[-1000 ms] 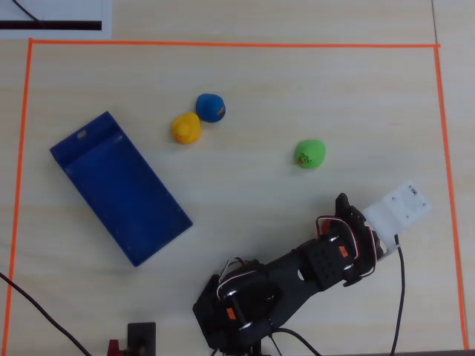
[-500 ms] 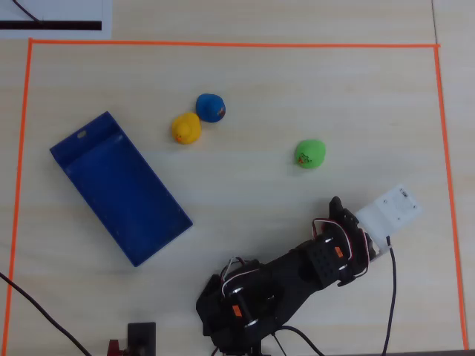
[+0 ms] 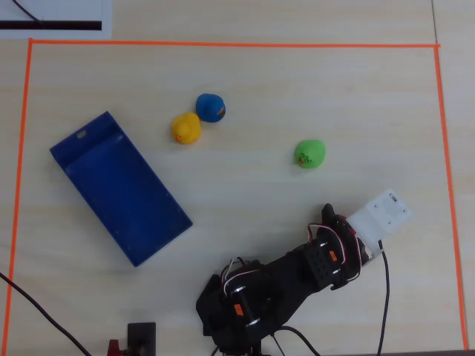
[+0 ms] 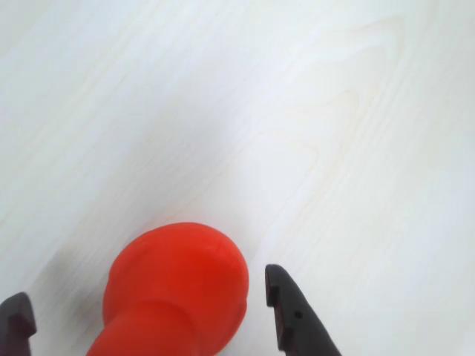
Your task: Grasp red duck and put it into box.
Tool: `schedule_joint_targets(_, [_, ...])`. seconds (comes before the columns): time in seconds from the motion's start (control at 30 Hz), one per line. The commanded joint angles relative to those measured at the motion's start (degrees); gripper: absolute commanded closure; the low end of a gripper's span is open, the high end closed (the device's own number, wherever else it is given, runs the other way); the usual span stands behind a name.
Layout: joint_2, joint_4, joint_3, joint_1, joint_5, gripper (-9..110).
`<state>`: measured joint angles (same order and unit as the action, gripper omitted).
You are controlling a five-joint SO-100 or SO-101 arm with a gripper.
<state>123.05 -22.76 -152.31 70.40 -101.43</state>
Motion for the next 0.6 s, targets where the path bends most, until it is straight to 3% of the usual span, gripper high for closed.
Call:
schedule_joint_targets(0.0, [-0.4,1.8,-0.4,0.5,-0.3,60])
schedule_joint_targets(0.13, [-0.7,3.2,-1.2,-0.2,0.4,67])
schedule_joint_targets(0.27, [-1.0,2.7,-1.8,-1.2,0.7,101])
schedule_joint_targets(0.57, [-0.8,-0.6,-1.2,-1.4,1.1,101])
